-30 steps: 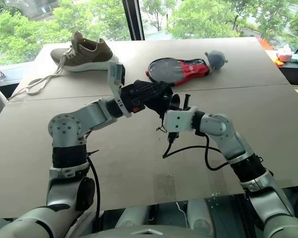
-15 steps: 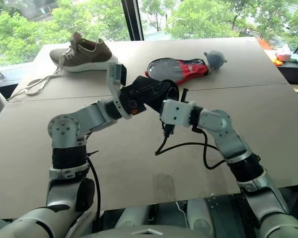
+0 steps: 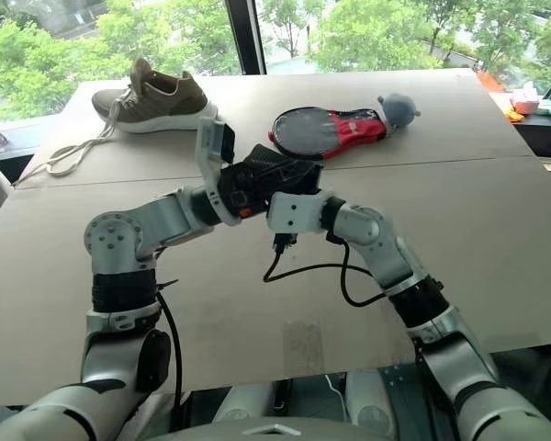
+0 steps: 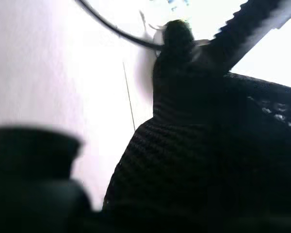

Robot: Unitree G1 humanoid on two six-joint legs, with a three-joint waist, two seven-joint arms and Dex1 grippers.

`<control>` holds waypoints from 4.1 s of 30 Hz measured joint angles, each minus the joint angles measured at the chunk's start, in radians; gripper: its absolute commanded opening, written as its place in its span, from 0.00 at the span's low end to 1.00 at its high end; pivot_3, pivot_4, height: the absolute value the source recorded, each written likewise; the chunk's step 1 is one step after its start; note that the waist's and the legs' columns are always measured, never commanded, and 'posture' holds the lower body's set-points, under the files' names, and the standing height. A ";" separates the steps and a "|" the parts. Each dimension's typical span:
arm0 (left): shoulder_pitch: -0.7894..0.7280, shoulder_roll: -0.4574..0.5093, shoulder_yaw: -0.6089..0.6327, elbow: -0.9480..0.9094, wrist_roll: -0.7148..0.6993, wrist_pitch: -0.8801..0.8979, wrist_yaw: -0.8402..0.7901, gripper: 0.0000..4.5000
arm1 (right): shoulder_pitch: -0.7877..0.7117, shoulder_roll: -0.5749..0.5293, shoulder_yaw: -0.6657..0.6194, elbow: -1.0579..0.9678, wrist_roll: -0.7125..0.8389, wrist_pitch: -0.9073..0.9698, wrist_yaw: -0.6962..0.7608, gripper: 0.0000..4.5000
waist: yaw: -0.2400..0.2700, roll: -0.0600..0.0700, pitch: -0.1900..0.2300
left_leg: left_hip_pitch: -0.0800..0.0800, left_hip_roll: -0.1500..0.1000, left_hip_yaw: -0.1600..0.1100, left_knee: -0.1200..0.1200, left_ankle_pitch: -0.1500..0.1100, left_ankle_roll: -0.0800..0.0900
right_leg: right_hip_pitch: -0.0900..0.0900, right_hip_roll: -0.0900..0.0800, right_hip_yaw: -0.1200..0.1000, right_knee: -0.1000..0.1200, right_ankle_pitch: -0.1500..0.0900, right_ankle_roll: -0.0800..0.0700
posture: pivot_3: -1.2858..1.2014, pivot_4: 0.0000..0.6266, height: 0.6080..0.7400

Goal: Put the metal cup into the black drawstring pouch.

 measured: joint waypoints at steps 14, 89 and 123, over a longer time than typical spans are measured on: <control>0.013 0.023 -0.042 0.019 0.042 0.006 -0.071 0.00 | 0.058 -0.031 -0.146 -0.191 0.331 0.355 0.076 0.83 | -0.003 0.000 0.000 | 0.000 -0.001 0.000 -0.001 0.000 0.000 | 0.000 0.000 0.000 0.000 0.000 0.000 | 0.52 0.24 0.97; -0.005 -0.106 -0.003 0.083 0.223 -0.067 -0.110 0.00 | 0.630 -0.473 -0.450 -0.447 0.927 0.605 0.282 0.29 | 0.011 0.000 0.000 | 0.000 -0.001 0.005 0.001 -0.004 0.007 | 0.001 -0.003 0.000 -0.001 -0.001 0.001 | 0.52 0.24 0.97; -0.031 -0.159 0.004 0.103 0.289 -0.089 -0.123 0.00 | 0.437 -0.199 -0.187 -0.340 0.534 0.348 0.103 0.29 | 0.005 0.001 0.000 | 0.000 -0.001 0.001 0.002 -0.001 0.002 | 0.002 -0.001 -0.001 -0.001 -0.001 0.001 | 0.52 0.24 0.97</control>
